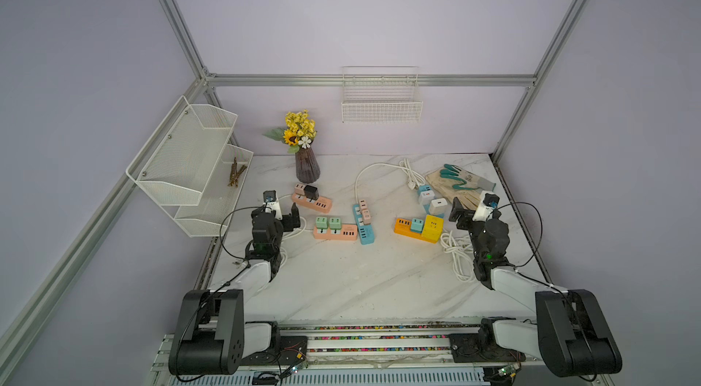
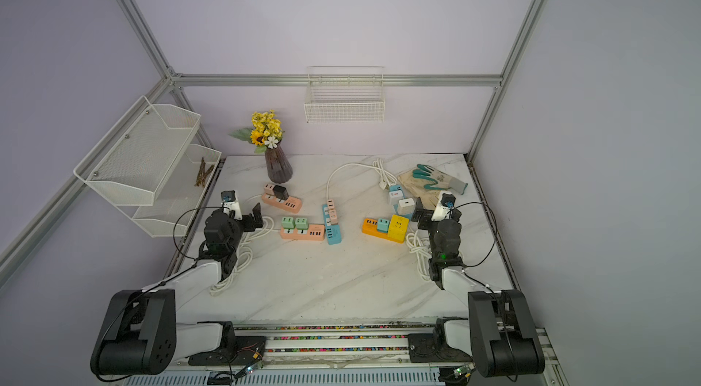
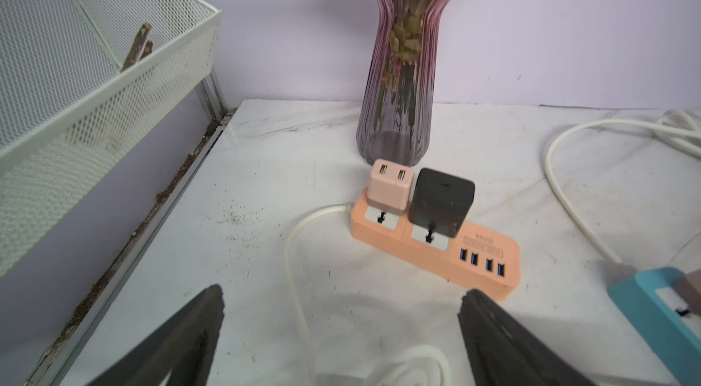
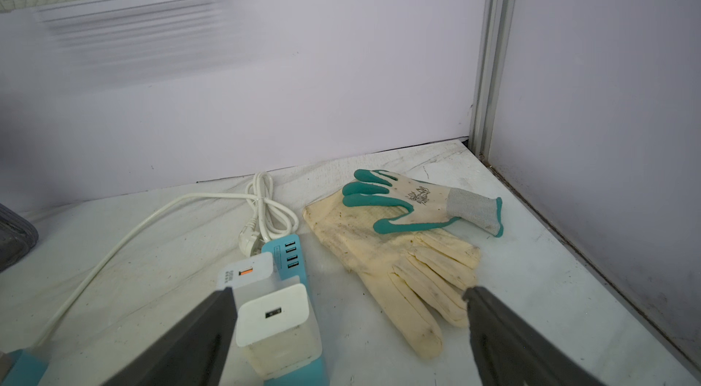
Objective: Pull the plug off the socket
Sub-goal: Remove the plug from the socket.
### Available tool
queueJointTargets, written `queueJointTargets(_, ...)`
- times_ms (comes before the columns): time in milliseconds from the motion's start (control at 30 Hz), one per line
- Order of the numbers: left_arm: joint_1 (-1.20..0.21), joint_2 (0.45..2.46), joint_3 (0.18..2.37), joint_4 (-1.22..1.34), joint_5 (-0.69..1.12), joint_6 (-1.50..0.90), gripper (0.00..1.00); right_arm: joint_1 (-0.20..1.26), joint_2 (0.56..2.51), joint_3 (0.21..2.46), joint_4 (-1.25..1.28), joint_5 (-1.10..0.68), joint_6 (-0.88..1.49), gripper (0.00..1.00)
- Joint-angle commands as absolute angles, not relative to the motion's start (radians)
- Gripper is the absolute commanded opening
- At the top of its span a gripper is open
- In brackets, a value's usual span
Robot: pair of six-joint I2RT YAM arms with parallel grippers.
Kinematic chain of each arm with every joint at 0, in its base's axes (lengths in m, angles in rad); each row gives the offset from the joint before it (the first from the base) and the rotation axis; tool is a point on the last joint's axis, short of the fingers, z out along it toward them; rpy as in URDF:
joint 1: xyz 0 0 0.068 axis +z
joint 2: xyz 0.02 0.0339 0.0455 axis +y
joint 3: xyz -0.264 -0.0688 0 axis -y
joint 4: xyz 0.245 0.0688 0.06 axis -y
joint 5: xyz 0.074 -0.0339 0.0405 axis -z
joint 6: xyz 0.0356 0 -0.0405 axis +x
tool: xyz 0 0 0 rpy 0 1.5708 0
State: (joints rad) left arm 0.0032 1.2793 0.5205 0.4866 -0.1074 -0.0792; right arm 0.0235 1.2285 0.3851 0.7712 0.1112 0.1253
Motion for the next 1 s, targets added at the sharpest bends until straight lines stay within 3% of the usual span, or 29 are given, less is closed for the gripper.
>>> queueJointTargets(0, 0.000, 1.256, 0.657, 0.160, -0.099, -0.206, 1.00, 0.025, 1.187, 0.534, 0.431, 0.132, 0.293, 1.00)
queueJointTargets(167, 0.000, 1.251, 0.829, -0.056, -0.049, -0.293, 1.00, 0.022, 1.249, 0.807, 0.017, 0.109, 0.438, 1.00)
queueJointTargets(267, 0.000, 1.251, 0.918, -0.158, 0.004, -0.356, 1.00, 0.017, 1.283, 0.867, -0.017, -0.020, 0.449, 1.00)
queueJointTargets(367, 0.001, 1.255, 0.969, -0.223, 0.167, -0.414, 1.00, 0.015, 1.304, 0.887, 0.000, -0.126, 0.478, 1.00)
queueJointTargets(500, 0.005, 1.276, 0.949, -0.103, 0.439, -0.445, 1.00, 0.018, 1.367, 0.931, 0.017, -0.283, 0.500, 1.00)
queueJointTargets(600, -0.004, 1.345, 1.021, -0.162, 0.529, -0.338, 1.00, 0.040, 1.408, 0.959, 0.032, -0.357, 0.512, 1.00)
queueJointTargets(700, -0.029, 1.403, 1.121, -0.305, 0.554, -0.151, 1.00, 0.096, 1.417, 0.985, -0.017, -0.270, 0.475, 1.00)
queueJointTargets(967, -0.135, 1.546, 1.310, -0.608, 0.461, 0.462, 1.00, 0.230, 1.338, 0.875, 0.016, -0.209, 0.322, 1.00)
